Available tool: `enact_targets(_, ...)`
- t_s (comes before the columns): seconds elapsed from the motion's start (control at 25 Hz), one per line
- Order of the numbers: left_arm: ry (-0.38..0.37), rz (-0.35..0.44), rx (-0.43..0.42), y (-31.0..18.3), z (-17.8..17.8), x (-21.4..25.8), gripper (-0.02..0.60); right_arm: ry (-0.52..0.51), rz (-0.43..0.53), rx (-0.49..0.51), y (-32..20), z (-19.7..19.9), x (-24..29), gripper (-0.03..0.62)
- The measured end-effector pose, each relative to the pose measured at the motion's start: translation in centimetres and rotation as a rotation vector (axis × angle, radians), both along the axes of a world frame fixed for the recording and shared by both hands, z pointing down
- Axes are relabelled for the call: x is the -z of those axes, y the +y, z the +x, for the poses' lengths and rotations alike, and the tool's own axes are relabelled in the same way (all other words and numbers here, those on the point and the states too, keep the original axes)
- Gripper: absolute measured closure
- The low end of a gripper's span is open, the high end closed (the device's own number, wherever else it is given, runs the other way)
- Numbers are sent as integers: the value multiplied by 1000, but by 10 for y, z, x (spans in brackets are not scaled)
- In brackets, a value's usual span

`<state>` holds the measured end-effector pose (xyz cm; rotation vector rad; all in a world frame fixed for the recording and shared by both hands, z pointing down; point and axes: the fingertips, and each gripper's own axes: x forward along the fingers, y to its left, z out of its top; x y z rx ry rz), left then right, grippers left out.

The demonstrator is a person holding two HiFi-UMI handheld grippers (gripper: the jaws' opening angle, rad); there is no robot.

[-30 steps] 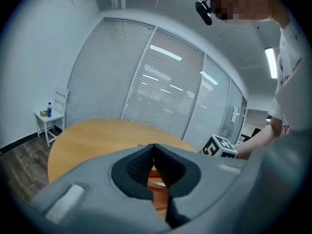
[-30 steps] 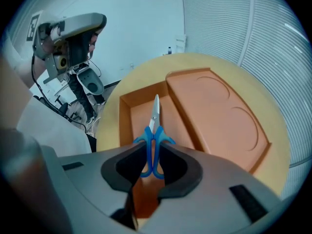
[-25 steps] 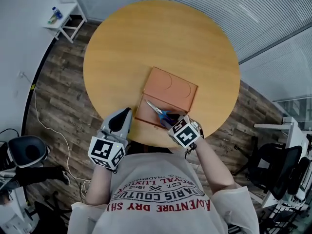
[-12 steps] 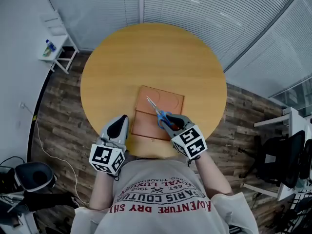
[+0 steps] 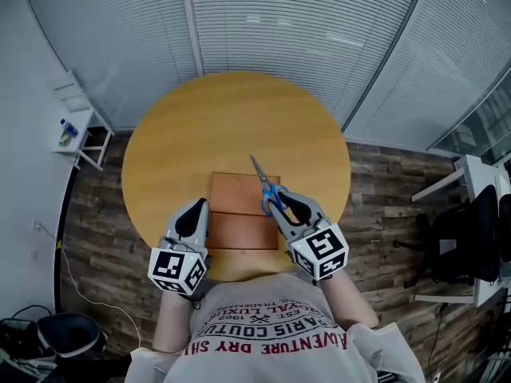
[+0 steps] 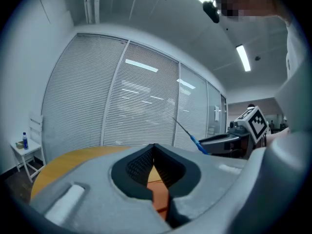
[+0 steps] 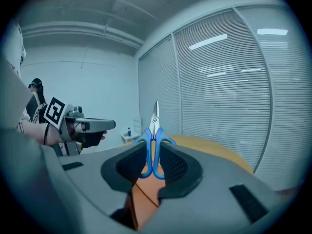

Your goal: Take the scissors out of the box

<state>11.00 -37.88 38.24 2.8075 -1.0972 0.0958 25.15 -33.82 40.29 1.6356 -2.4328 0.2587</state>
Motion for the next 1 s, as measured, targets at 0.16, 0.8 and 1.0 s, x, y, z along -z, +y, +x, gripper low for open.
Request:
enact_targets(0.16, -4, 23, -32, 2, 17, 11, 574, -20, 98, -75, 10, 19, 23, 501)
enact_targets(0.8, -11, 73, -54, 5, 18, 36, 574, -35, 167, -162, 14, 30, 42, 502)
enact_targets(1.0, -14, 79, -56, 6, 17, 39, 574, -58, 150, -176, 14, 31, 37, 502)
